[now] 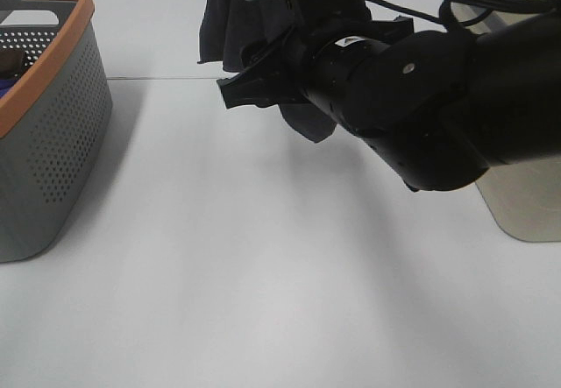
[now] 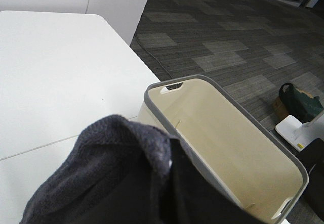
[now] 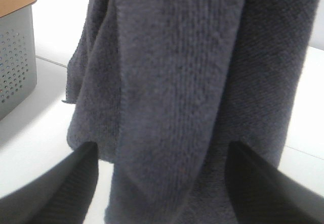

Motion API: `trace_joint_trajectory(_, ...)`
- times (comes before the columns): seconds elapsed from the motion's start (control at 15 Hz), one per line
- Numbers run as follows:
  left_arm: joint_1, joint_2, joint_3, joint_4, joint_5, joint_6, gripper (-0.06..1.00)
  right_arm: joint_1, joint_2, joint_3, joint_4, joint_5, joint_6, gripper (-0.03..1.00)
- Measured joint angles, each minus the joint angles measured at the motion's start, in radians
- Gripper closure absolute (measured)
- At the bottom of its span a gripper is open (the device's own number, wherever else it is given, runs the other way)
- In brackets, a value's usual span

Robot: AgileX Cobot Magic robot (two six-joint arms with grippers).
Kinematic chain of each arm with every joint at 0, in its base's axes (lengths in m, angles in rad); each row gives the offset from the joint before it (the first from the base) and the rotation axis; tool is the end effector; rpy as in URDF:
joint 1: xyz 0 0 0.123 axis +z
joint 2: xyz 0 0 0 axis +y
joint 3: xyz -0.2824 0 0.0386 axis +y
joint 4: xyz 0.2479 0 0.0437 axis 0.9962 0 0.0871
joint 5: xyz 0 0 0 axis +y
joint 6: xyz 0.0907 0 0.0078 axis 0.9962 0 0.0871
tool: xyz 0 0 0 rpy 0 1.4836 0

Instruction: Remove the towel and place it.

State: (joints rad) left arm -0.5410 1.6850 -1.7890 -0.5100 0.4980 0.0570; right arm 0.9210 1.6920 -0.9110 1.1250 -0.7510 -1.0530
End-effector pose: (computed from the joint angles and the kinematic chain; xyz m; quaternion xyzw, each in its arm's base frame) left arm 0.3304 -0.2233 0.4462 0.1271 0.7778 -0.3585 0.5003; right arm 0.2549 0.2429 0.2331 -0.1912 0.7642 -0.0071 0.6159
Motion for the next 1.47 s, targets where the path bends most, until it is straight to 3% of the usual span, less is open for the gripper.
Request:
trace_joint_trajectory(0.2, 0.0, 0.0, 0.0, 0.0, 0.003, 0.0, 0.94, 0.0, 0.003, 0.0, 0.0, -0.005, 0.0, 0.3)
trace_joint_trajectory(0.6, 0.0, 0.0, 0.0, -0.001, 0.008, 0.0, 0.94, 0.0, 0.011, 0.0, 0.043, -0.02, -0.001, 0.53)
trace_joint_trajectory(0.73, 0.0, 0.0, 0.0, 0.02, 0.008, 0.0, 0.94, 0.0, 0.011, 0.0, 0.113, -0.021, -0.057, 0.66)
trace_joint_trajectory(0.87, 0.0, 0.0, 0.0, 0.047, 0.008, 0.0, 0.94, 0.0, 0.004, 0.0, 0.166, -0.017, -0.124, 0.93)
trace_joint_trajectory(0.93, 0.0, 0.0, 0.0, 0.066, 0.008, 0.0, 0.94, 0.0, -0.01, 0.0, 0.187, -0.009, -0.151, 0.97)
trace_joint_trajectory(1.13, 0.0, 0.0, 0.0, 0.14, 0.006, 0.0, 0.94, 0.0, -0.081, 0.0, 0.22, 0.065, -0.204, 0.97)
trace_joint_trajectory(1.27, 0.0, 0.0, 0.0, 0.244, 0.006, -0.012, 0.94, 0.0, -0.136, 0.0, 0.304, 0.168, -0.286, 0.97)
trace_joint_trajectory(1.47, 0.022, 0.0, 0.0, 0.4, 0.009, -0.125, 0.94, 0.0, -0.202, 0.0, 0.547, 0.279, -0.576, 0.97)
